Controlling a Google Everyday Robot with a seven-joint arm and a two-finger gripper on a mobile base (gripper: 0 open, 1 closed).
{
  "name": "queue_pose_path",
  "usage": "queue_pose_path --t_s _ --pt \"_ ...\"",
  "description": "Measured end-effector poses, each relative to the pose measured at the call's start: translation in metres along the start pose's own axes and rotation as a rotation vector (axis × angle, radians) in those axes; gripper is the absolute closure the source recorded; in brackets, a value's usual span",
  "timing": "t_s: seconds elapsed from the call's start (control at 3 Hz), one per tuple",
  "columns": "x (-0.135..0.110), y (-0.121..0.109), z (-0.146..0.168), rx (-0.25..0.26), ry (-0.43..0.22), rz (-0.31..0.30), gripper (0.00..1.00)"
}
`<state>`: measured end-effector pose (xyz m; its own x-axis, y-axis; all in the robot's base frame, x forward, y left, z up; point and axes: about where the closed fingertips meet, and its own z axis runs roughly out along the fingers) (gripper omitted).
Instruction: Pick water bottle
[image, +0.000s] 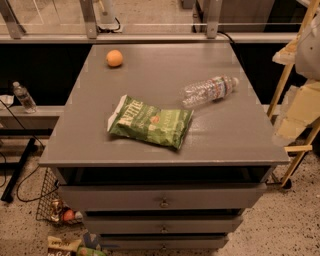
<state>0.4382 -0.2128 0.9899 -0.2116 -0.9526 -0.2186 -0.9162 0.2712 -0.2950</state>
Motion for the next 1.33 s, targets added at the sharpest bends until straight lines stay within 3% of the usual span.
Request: queue_pose_path --t_s 0.67,1.0,1.33 --pt "-0.003 -0.009 0.003 0.007 0.002 -0.034 0.0" --pt "-0.013 -0.046 0.024 -0.01 -0.002 -0.149 0.0" --pt "-0.028 -0.093 0.066 -0.059 -0.004 -0.299 0.0"
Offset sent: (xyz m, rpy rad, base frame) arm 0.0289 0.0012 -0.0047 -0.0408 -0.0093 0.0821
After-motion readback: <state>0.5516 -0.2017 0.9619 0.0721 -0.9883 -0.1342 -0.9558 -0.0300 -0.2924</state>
